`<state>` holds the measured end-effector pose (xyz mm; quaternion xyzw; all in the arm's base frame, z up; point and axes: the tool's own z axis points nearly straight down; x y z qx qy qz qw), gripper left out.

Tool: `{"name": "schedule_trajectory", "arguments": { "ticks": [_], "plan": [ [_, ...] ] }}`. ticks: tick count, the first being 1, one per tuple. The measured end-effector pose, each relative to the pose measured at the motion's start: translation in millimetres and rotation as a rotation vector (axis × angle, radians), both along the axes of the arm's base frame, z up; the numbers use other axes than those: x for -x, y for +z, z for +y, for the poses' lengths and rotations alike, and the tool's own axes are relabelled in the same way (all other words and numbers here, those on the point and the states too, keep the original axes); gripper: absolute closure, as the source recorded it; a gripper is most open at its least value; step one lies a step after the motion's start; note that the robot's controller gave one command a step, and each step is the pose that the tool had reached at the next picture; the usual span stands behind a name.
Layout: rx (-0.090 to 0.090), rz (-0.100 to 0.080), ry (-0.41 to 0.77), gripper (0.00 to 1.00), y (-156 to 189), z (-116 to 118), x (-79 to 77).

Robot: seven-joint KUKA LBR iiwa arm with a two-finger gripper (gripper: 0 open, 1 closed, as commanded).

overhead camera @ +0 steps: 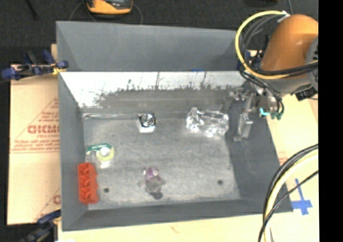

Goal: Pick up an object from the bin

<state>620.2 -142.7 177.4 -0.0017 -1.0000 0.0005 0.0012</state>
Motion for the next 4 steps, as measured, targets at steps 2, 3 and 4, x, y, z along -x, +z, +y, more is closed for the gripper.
{"name": "schedule_trajectory", "arguments": {
  "ticks": [2,3,4],
  "plan": [
    [-0.001,-0.008,-0.364,0.0,-75.5,45.8,-12.7],
    [-0.001,-0.007,-0.543,0.0,-76.4,45.8,-11.2],
    [-0.001,-0.006,-0.646,0.0,-107.2,38.4,-25.0]
  ]
}}
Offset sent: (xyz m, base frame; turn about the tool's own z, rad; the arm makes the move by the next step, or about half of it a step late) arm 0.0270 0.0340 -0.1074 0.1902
